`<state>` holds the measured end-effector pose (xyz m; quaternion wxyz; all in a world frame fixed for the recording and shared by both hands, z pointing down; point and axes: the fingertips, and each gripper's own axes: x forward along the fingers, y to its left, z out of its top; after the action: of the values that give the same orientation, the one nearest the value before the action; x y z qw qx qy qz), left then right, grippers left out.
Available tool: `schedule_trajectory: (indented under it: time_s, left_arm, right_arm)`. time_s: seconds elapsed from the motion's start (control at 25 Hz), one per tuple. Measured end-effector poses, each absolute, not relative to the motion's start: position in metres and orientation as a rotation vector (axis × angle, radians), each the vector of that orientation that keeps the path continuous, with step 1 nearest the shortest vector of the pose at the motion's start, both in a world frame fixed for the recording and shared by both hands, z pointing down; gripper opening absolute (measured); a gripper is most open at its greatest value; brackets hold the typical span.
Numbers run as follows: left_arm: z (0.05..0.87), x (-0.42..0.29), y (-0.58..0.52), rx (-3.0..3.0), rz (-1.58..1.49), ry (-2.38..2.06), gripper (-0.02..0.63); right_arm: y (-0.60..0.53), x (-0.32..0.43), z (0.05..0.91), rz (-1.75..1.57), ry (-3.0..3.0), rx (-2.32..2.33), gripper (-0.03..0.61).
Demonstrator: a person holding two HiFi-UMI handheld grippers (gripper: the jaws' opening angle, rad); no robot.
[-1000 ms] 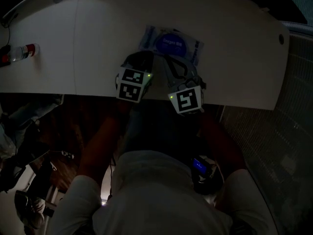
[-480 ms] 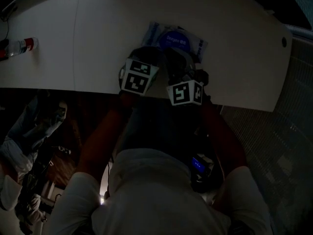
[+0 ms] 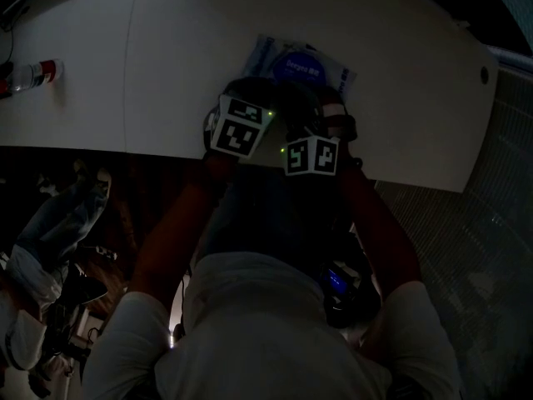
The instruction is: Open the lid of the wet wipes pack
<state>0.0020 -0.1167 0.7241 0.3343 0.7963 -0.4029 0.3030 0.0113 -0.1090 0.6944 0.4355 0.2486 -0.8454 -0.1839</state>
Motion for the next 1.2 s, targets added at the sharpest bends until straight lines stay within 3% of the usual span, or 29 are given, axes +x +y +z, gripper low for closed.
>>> schedule_trajectory:
  time_s: [0.68, 1.2]
  left_arm:
    - [0.726, 0.002, -0.117, 2.087, 0.793, -1.043, 0.003]
    - [0.725, 0.001, -0.118, 2.092, 0.783, -1.029, 0.003]
  right_arm:
    - [-0.125, 0.011, 0.664, -0.537, -2.093, 0.638, 0.086]
    - [-0.205, 0.031, 0.627, -0.601, -2.048, 0.797, 0.083]
